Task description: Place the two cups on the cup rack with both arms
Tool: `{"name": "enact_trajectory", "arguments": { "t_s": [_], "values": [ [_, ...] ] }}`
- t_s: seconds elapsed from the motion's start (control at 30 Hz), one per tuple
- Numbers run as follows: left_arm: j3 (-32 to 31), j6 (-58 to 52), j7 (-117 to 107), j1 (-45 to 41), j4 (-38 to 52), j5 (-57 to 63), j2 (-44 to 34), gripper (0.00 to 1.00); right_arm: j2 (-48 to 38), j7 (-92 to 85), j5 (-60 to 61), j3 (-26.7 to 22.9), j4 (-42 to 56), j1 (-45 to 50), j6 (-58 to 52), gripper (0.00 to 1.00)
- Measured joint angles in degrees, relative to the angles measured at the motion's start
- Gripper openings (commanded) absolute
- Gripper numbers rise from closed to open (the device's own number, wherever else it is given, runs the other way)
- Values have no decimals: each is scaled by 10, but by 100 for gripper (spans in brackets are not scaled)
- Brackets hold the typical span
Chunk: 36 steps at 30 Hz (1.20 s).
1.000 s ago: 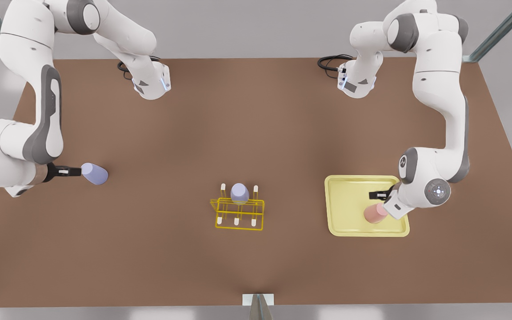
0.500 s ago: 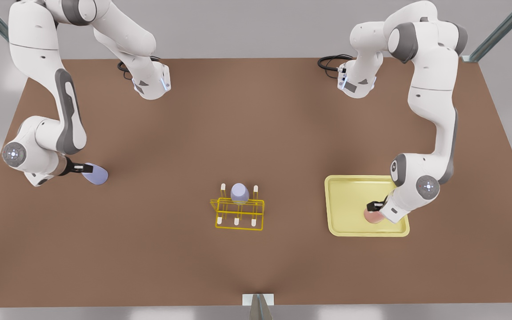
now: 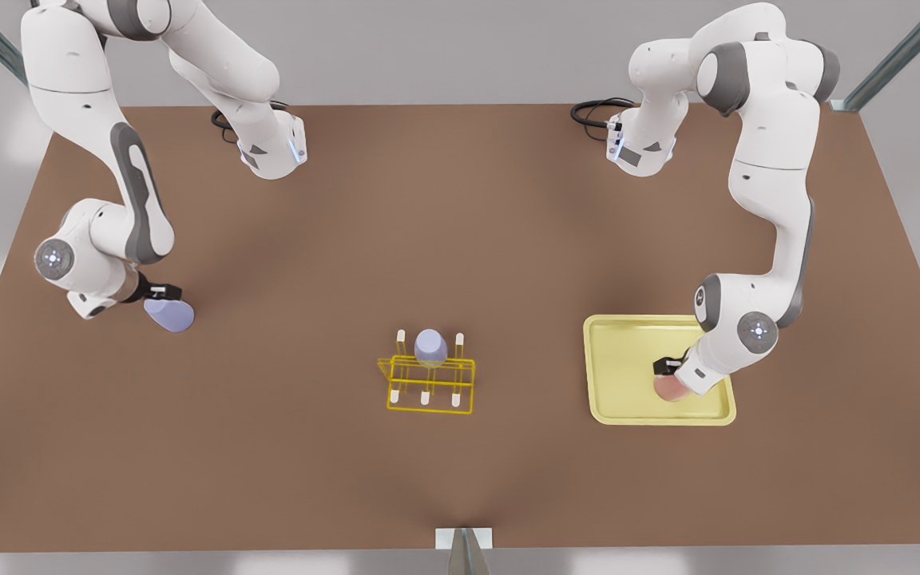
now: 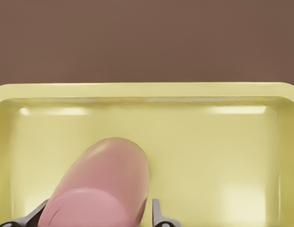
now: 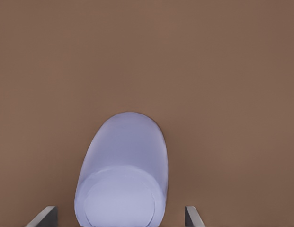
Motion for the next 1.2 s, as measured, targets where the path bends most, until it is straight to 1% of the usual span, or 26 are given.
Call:
{"name": "enact_trajectory", "arguments": {
  "t_s": [0.03,0.1,0.23,0.3,0.93,1.0,1.1,1.13,1.17,1.2],
  "values": [
    [0,1,0,0,0,0,0,95,2,0,0,0,-4,-2,11,100],
    [0,1,1,0,0,0,0,93,6,-1,0,0,-10,-3,27,100],
    [0,3,2,0,0,0,0,93,18,-1,0,1,-12,-7,47,100],
    [0,3,2,0,0,0,1,90,24,-1,0,1,-12,-8,53,100],
    [0,23,3,0,4,2,8,90,50,0,-3,1,-14,-13,71,100],
    [0,29,3,0,4,2,9,90,50,0,-3,1,-14,-13,71,93],
    [0,35,3,-1,4,2,10,91,50,-2,-1,1,-14,-13,72,79],
    [0,37,3,-1,3,2,10,90,50,-3,0,1,-14,-13,72,76],
    [0,38,3,-1,3,3,10,90,50,-4,1,1,-13,-13,72,76],
    [0,41,2,-1,3,3,10,86,50,-5,1,2,-12,-13,72,76]
  ]
}}
